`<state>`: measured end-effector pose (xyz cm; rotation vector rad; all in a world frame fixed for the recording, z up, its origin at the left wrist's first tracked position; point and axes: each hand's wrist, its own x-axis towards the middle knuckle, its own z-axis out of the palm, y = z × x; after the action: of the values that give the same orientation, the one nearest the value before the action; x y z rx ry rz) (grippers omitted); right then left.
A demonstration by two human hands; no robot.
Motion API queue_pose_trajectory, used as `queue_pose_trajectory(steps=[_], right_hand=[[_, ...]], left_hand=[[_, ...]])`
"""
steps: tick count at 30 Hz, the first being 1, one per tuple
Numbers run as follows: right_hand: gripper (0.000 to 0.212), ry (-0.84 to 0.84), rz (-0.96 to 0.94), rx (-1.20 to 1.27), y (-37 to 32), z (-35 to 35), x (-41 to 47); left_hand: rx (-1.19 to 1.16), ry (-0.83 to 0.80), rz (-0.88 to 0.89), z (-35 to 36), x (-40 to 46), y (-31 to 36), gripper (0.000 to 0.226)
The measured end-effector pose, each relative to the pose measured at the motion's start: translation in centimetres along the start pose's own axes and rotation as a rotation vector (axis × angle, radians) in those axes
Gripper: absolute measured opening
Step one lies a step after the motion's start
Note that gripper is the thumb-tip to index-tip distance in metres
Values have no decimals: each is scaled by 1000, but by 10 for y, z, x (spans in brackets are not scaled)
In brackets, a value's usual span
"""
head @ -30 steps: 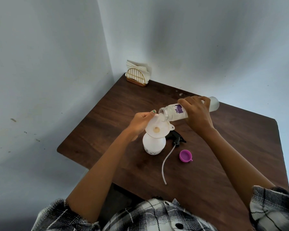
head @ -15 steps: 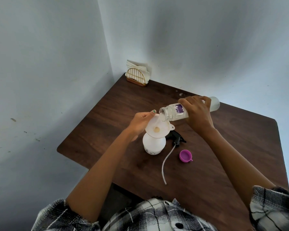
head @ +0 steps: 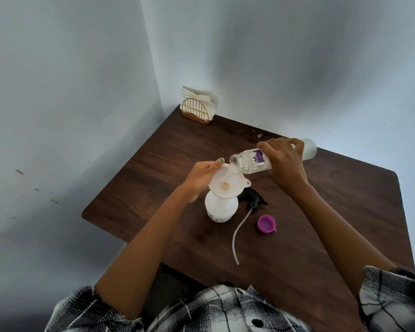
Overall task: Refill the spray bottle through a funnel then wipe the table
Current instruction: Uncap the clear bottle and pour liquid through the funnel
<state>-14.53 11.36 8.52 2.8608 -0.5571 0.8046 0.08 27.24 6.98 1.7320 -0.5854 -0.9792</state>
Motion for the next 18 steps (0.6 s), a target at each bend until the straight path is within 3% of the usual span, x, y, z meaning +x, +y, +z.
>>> queue_pose_trajectory(steps=[5,10,18], right_hand=[[45,-1,-1,-3,1,0,0],[48,-3,-5,-1,1,0,-1],[48,-12,-7,-8,1,0,1]], left_hand=[[-6,-18,8,-2,0,-2,48],[-14,-23,4,-1,0,-2,35],[-17,-21,14,-2,0,-2,40]])
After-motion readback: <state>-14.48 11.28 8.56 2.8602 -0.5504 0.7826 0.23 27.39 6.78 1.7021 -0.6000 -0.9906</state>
